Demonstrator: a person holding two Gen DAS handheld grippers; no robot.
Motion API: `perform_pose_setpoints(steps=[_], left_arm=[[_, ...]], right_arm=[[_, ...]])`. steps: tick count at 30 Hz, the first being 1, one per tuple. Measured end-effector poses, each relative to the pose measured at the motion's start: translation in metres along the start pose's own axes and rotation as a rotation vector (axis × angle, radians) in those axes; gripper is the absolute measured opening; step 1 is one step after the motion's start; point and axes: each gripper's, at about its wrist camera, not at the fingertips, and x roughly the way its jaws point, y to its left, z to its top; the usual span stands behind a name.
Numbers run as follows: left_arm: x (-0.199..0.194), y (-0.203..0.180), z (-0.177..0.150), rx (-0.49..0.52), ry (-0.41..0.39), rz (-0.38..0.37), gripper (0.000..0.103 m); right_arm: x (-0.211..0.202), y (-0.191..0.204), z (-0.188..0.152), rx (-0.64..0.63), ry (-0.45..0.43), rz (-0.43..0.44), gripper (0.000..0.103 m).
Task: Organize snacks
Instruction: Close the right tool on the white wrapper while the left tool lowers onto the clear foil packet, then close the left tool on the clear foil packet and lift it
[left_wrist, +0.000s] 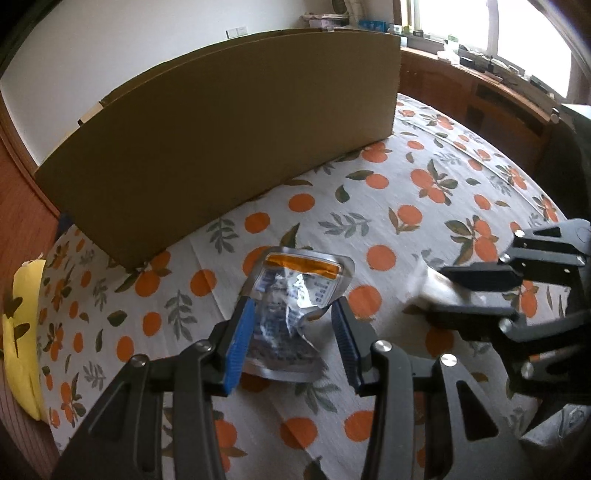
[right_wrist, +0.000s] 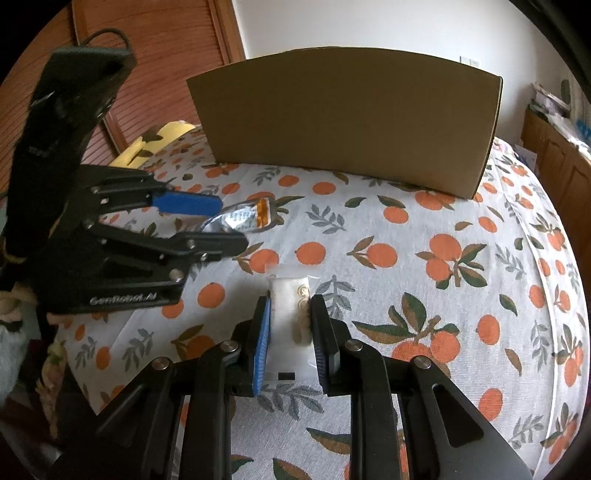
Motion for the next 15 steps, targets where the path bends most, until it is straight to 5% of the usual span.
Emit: perform_pose_setpoints(steps=[9, 15], left_arm=[[0.0088, 0.0031, 0.0071, -0.013, -0.001, -0.005, 0.044], [0.0045, 0.0034, 0.0040, -0.007, 0.003, -0.005, 0.035]], right_arm=[[0.0034, 0.0017, 0.0017, -0.008, 0.000, 0.003, 0.019], [0.0030, 0.0017, 0.0014, -0.007, -0.002, 0.005, 0.019]])
